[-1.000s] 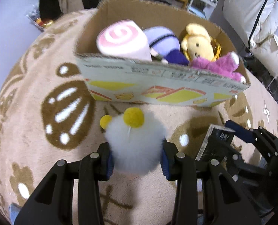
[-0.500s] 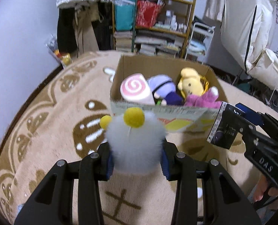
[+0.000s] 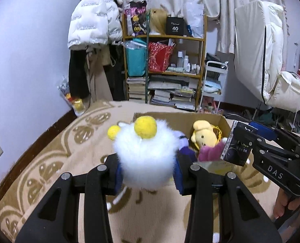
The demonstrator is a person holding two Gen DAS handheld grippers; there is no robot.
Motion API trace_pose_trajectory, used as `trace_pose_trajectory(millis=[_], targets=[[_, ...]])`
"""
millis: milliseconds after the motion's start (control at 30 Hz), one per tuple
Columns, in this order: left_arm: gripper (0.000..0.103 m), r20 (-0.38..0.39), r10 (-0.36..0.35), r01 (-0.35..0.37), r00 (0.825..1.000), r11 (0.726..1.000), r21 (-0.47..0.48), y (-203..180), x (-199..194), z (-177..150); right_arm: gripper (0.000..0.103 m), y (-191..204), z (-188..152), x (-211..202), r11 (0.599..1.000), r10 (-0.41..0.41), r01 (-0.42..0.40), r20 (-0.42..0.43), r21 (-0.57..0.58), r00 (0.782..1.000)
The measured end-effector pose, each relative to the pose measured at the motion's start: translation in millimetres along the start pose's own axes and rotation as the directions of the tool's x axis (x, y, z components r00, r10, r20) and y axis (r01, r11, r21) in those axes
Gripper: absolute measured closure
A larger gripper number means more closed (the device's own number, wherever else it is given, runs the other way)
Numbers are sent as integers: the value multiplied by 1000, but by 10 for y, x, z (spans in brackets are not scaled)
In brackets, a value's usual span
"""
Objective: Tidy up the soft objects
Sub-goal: 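Carry the pom-pom and Face pack over the box and open both grippers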
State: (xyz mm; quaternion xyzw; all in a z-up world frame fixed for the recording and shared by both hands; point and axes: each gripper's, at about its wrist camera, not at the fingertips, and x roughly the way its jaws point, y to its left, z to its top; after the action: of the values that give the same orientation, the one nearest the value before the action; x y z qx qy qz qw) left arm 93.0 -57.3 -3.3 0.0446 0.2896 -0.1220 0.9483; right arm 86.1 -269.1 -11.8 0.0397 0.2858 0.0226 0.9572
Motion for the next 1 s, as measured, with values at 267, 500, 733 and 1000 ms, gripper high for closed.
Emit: trace_pose_trajectory(millis=[267, 500, 733, 1000], targets=[[65, 37, 11, -13, 999, 999, 45, -94, 250, 146, 55, 4, 57, 79, 999, -7, 9, 54, -33, 999], [65, 27, 5, -6, 1000, 999, 49, -118, 447, 176, 55, -9, 72, 183, 999, 2, 1, 68, -42, 998], [65, 18, -18, 18, 1000, 1000, 8, -23, 595, 200, 55, -40, 125, 317, 999, 16, -14, 66, -30, 998], [65, 8, -48, 48, 999, 999, 5, -24, 697, 216, 55, -83, 157, 405, 999, 31, -30, 69, -15, 997]])
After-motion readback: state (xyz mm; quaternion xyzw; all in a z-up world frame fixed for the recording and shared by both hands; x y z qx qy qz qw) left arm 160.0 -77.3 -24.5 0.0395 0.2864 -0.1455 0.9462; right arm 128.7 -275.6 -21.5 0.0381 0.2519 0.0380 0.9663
